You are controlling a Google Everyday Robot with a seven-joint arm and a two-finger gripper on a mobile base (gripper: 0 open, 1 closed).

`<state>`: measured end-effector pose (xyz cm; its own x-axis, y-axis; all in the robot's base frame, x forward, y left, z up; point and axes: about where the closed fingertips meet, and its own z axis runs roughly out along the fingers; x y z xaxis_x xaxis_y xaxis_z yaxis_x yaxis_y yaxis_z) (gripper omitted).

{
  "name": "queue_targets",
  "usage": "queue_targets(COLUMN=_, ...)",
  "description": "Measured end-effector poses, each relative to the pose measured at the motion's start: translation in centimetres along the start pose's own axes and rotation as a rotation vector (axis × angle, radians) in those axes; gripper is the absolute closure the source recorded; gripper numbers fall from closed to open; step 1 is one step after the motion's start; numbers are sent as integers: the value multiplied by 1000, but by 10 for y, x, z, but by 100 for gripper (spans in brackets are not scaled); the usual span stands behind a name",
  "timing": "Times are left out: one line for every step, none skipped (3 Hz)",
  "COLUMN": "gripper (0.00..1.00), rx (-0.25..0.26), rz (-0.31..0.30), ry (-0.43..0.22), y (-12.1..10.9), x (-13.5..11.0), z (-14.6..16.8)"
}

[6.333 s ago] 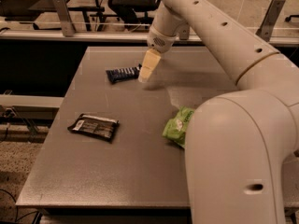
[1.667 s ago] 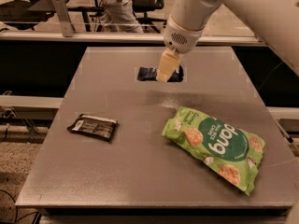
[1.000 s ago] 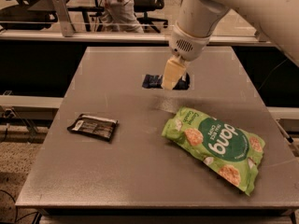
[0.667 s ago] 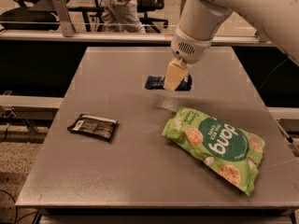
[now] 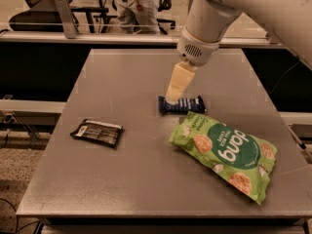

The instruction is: Move rxbar blueberry near green rice chip bag

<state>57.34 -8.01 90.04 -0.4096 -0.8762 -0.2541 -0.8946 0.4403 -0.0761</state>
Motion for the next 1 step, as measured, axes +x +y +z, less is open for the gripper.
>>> queue_targets(gripper=0, rx=0, rz=0, ry=0, y=0, x=0, z=0)
